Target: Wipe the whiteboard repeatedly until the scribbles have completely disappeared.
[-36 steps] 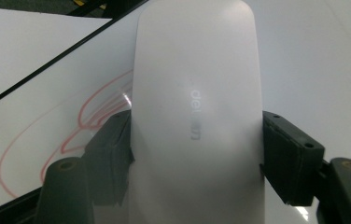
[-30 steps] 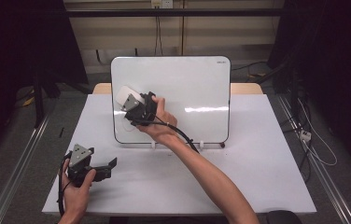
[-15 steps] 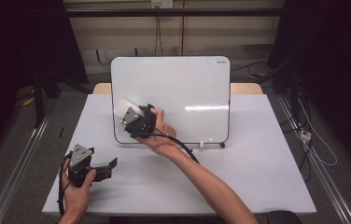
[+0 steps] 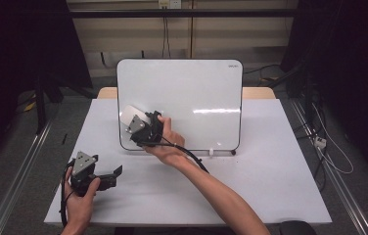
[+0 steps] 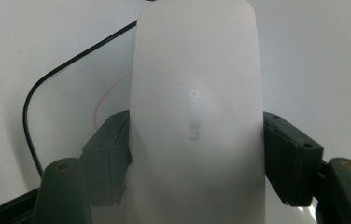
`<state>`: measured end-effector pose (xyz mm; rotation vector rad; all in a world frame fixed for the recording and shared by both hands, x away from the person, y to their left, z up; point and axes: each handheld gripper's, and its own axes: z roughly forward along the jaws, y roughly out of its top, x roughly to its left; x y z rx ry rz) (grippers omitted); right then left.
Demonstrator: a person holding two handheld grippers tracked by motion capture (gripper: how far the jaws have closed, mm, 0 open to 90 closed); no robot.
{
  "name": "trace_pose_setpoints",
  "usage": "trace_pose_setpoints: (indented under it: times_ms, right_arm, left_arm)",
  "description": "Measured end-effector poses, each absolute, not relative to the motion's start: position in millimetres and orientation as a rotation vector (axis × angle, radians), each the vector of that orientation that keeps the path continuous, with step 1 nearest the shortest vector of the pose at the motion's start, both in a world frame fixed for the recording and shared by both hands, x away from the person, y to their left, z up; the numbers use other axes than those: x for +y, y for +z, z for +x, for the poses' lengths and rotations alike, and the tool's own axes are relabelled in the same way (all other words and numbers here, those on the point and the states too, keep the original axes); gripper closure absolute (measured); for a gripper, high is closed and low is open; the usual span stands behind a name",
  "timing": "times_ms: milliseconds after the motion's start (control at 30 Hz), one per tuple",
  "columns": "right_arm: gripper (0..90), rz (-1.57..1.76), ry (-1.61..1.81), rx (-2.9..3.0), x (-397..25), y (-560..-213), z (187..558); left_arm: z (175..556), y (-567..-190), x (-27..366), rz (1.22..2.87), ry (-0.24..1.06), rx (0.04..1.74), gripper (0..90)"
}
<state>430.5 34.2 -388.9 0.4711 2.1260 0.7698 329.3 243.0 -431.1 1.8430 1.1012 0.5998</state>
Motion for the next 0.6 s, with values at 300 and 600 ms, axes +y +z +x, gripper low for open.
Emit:
trace_pose_setpoints:
  times_ms: [300,600]
  right_arm:
    - [31.6,0.524,0.785,2.079,27,-368,447]
    - [31.6,0.543,0.791,2.038,23,-356,456]
  left_arm:
    - [329,-431,244,1.848,0.598,1.104,4.9]
    - [329,-430,244,1.839,0.600,1.107,4.9]
